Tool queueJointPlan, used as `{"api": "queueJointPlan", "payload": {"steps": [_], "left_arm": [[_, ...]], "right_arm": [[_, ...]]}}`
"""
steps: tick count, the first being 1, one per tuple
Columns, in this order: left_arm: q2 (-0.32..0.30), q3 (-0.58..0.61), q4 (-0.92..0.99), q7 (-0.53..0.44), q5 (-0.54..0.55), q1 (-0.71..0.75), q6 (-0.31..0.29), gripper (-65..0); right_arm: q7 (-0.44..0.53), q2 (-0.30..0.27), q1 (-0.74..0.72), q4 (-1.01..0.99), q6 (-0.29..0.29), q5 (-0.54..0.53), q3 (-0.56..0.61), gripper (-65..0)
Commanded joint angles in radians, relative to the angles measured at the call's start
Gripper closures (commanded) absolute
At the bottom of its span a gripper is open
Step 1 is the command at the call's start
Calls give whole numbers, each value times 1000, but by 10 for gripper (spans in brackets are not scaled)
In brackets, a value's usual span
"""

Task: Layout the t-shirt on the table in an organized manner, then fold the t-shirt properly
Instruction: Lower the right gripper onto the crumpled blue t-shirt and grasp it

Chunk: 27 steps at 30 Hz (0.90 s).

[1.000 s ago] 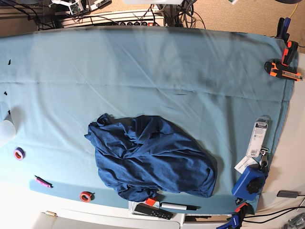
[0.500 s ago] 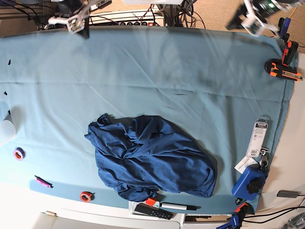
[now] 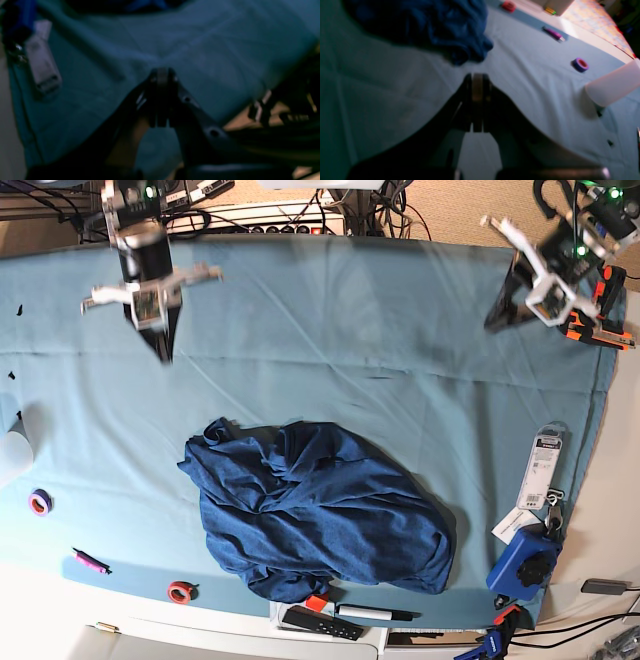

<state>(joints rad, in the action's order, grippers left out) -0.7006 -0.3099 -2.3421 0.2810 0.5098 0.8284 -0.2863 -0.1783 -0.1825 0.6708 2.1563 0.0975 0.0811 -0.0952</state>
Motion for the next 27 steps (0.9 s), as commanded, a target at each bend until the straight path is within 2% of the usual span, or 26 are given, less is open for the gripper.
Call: {"api": "queueJointPlan", "payload": {"steps": [1,7,16,21,23,27], "left_arm": [[3,-7,-14,-26,8,-18,-1,0],[73,-7,-9,-26,8,-141,-3,0],[173,-6,137,-26,9,-284,-4,0],[204,-6,267,-26,57,-379,-5,0],[211,-6,323,-25,79,-416,-39,0],[219,-6,415,-26,79,-471,-150,0]], "right_arm": [[16,9,-18,18,-11,7,-4,0],[-24,92,-119,18,61,36,-4,0],[-25,108,-223,15,64,36,21,0],[-32,109,-303,10,63,37,63,0],[-34,115,-348,-20,63,58,75,0],[-33,163,-454,-170,59,82,76,0]]}}
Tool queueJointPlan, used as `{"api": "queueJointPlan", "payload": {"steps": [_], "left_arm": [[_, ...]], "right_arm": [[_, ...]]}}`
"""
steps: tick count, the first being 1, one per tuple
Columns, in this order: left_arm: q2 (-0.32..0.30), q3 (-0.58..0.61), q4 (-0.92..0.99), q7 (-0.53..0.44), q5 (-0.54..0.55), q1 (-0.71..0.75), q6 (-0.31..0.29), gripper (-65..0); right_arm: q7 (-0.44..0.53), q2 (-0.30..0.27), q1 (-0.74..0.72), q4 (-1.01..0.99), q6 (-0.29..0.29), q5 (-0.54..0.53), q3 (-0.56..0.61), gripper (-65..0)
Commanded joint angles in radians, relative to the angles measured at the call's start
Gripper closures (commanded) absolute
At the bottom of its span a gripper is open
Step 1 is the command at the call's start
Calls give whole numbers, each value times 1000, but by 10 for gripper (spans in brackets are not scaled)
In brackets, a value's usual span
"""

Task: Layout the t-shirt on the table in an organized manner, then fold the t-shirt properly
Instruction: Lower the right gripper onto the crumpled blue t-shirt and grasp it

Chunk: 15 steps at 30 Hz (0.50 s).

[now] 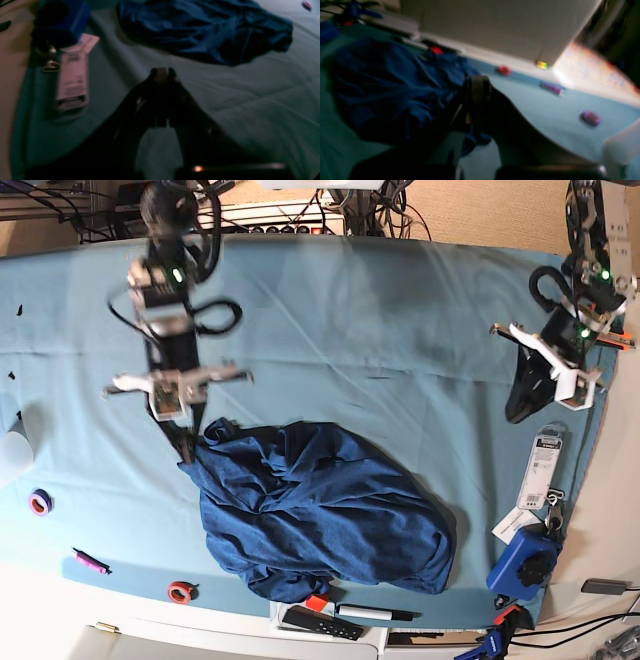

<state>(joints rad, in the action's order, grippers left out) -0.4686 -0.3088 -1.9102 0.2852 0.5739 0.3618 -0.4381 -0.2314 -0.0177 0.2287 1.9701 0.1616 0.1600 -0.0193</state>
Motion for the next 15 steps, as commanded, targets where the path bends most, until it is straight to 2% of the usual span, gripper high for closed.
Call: {"api": "queueJointPlan", "payload": {"steps": [1,4,5,6,8,9,10,15], "left_arm": [[-13,-8,-2,-30,15,-11,-18,0],[-13,-8,20,-30,33,-16,-31,0],[-13,-8,21,-30,33,-16,-32,0],[-13,-8,21,-30,32,-16,-31,0],[-13,-8,21,-30,33,-16,-31,0],[-13,-8,21,-30,33,-16,-31,0],[-14,-8,21,-31,33,-16,-31,0],[-13,-8,21,-30,33,-16,-32,0]], "right_arm": [[20,8,-42,-39,-3,4,0,0],[21,27,-150,-229,32,53,0,0],[23,26,-189,-298,51,61,3,-42],[24,26,-228,-364,58,70,7,-118],[29,26,-308,-496,51,92,15,-275],[28,26,-346,-553,45,100,19,-321],[27,26,-383,-605,42,103,21,-341],[13,27,-532,-771,54,103,22,-342]]}}
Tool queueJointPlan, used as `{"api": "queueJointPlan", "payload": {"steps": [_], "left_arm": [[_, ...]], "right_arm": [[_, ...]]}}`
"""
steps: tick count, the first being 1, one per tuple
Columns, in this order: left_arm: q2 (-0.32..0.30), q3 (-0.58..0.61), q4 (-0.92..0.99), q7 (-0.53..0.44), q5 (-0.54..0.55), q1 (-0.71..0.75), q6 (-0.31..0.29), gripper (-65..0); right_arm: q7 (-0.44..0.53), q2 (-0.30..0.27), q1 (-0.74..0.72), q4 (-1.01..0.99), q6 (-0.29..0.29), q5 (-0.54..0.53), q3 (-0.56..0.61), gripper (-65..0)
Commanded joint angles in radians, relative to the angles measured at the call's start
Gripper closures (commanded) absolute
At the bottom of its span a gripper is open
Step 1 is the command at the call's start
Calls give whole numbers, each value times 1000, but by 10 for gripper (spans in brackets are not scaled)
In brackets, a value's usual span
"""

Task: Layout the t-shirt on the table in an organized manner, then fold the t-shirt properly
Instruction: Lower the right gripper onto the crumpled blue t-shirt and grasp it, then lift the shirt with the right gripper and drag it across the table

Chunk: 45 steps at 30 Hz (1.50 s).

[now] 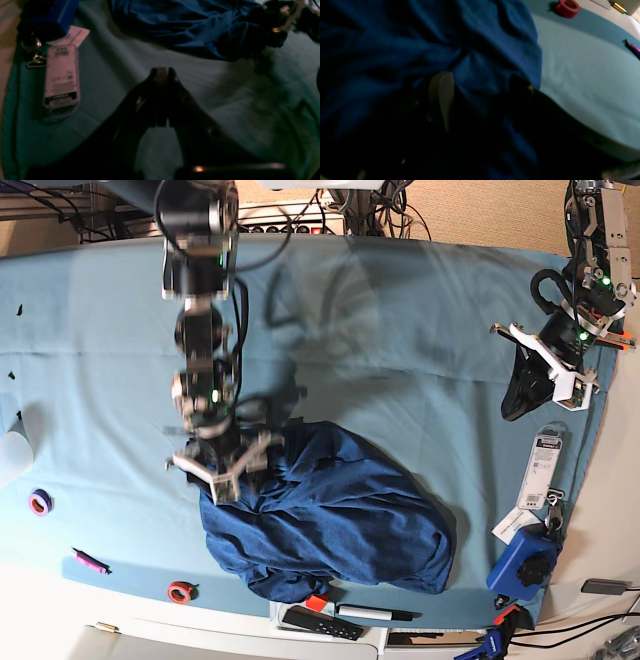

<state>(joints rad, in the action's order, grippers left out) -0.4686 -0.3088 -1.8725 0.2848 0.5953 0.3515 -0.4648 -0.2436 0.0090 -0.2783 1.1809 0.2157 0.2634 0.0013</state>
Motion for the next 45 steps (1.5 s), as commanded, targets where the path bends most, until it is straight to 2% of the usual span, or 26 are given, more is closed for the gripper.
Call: {"api": "queueJointPlan", "payload": {"steps": [1,3,9,15,16,19,20,21,25,28,30,34,36,40,45], "left_arm": [[-13,-8,-17,-30,11,-6,-5,0],[-13,-8,-17,-30,11,-6,-5,0],[-13,-8,-17,-30,11,-5,-5,0],[-13,-8,-17,-30,11,-6,-5,0],[-13,-8,-17,-30,11,-6,-5,0],[-13,-8,-17,-30,11,-6,-5,0],[-13,-8,-17,-30,11,-5,-5,0],[-13,-8,-17,-30,11,-5,-5,0],[-14,-8,-17,-29,11,-5,-5,0],[-14,-8,-17,-29,11,-6,-5,0],[-14,-8,-17,-29,11,-5,-5,0],[-14,-8,-17,-29,11,-6,-5,0],[-14,-8,-17,-29,11,-6,-5,0],[-14,-8,-17,-29,11,-5,-5,0],[-14,-8,-17,-19,11,-5,-5,0]], "right_arm": [[23,0,-49,0,10,-2,1,-342],[12,12,-91,-25,31,-5,1,-342],[12,71,-158,-113,36,-7,2,-342],[12,77,-166,-215,35,0,27,-335],[11,77,-165,-222,36,0,27,-293],[-25,76,-162,-216,35,0,27,-45],[-50,76,-162,-202,35,0,27,0],[-74,77,-159,-180,36,-1,27,0],[-156,76,-101,0,68,-14,53,0],[-262,72,-15,214,91,-56,102,0],[-368,55,48,372,105,-73,147,0],[-638,5,165,661,109,-72,242,0],[-726,-22,230,777,109,-72,276,0],[-788,-55,399,960,110,-71,294,0],[-843,-131,594,1160,152,-68,291,0]]}}
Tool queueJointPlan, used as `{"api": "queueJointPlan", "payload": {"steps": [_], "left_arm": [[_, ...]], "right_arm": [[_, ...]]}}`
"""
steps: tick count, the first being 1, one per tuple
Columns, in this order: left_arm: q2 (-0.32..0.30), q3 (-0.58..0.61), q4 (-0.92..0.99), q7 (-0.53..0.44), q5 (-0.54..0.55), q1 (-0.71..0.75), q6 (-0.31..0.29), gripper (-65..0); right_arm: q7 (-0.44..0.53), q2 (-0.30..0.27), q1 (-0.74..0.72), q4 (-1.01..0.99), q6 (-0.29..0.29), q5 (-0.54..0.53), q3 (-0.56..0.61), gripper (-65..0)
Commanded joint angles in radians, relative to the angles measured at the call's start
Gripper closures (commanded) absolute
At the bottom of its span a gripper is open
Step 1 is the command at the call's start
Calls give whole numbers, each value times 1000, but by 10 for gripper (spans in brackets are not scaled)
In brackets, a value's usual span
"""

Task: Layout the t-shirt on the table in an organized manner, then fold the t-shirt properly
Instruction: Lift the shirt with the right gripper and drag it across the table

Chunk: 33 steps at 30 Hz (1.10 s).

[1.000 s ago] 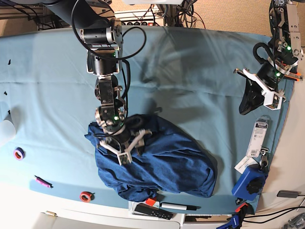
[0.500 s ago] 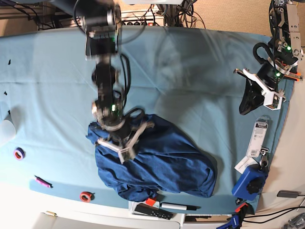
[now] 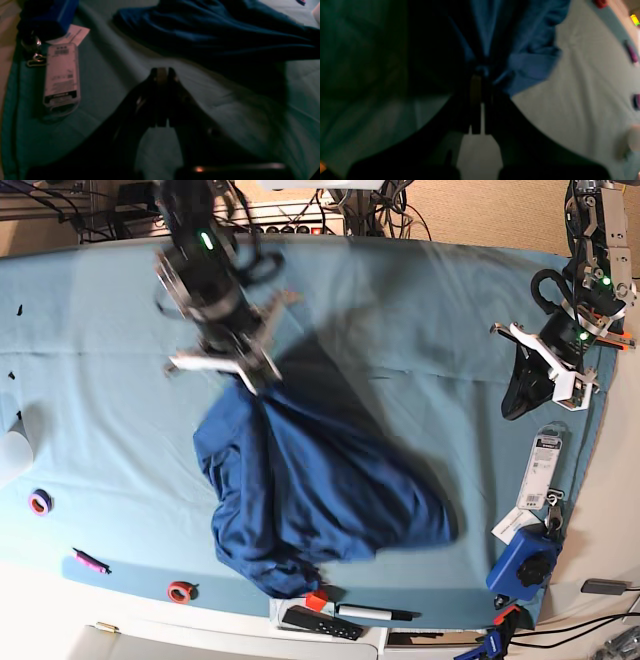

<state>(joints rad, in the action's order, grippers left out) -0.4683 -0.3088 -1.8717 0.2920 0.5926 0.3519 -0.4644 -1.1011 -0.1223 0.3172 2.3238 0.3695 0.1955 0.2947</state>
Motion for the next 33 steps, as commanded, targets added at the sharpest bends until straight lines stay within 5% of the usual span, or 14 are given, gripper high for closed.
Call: {"api": "queueJointPlan", "payload": {"steps": [1,12,16,19,21,28,33], "left_arm": [[-15,-8,-18,-21,14,-6,-5,0],[-14,-8,-17,-18,21,-3,-9,0],[-14,-8,-17,-18,21,-3,-9,0],[-14,-8,-17,-18,22,-3,-8,-227],[-14,-8,-17,-19,22,-4,-8,-283],[-14,-8,-17,-18,59,-4,-5,-282],[-14,-8,-17,-17,58,-5,-5,-282]], "right_arm": [[5,-16,34,32,2,0,-2,0],[-89,-125,229,32,16,7,-2,0],[23,-124,229,32,16,7,-2,-285],[184,-124,211,32,3,7,-2,-328],[296,-121,171,32,-43,7,-2,-328],[331,-16,-85,32,-114,7,-2,-328],[376,94,-326,-298,-113,7,-2,-328]]}}
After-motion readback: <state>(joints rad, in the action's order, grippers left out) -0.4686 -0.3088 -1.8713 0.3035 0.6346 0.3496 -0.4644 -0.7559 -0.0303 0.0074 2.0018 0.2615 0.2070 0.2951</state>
